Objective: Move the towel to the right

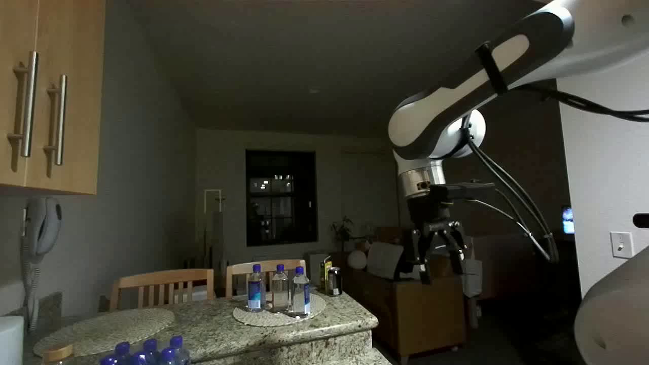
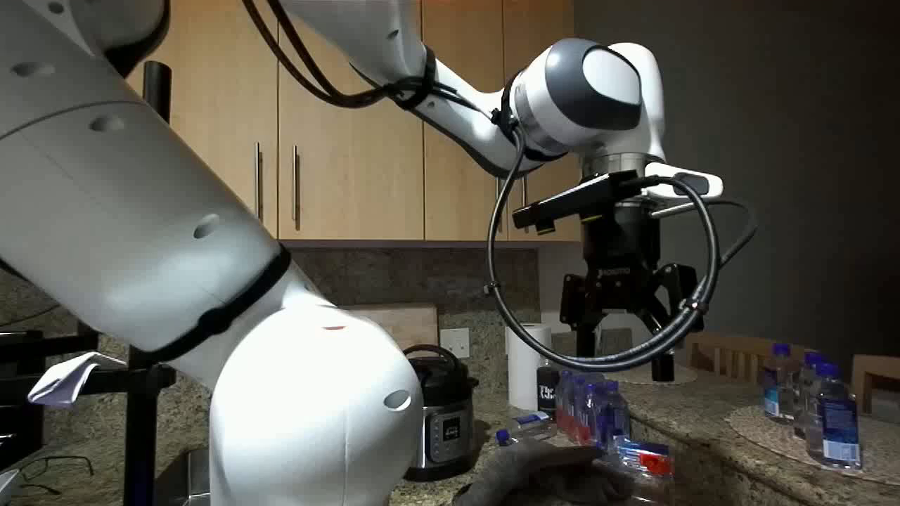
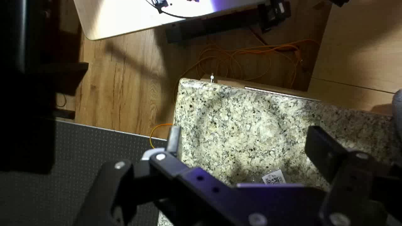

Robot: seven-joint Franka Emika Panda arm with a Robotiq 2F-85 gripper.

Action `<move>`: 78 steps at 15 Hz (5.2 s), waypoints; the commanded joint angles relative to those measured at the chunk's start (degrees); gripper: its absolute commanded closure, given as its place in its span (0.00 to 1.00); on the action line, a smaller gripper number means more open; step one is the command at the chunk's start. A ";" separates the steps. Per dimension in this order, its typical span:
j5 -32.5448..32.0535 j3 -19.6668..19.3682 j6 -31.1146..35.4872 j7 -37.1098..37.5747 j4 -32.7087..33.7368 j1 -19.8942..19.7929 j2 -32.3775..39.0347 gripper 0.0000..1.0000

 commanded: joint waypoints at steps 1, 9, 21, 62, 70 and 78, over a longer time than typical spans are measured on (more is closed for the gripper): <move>-0.13 -0.23 -0.11 0.14 0.09 0.27 0.02 0.00; -0.13 -0.22 -0.11 0.13 0.09 0.27 0.02 0.00; -0.13 -0.22 -0.11 0.14 0.09 0.27 0.02 0.00; -2.23 20.79 34.71 30.27 10.18 8.05 25.57 0.00; -14.91 18.48 46.59 37.42 18.41 9.55 43.03 0.00; -13.06 12.98 47.08 34.93 20.94 16.53 48.40 0.00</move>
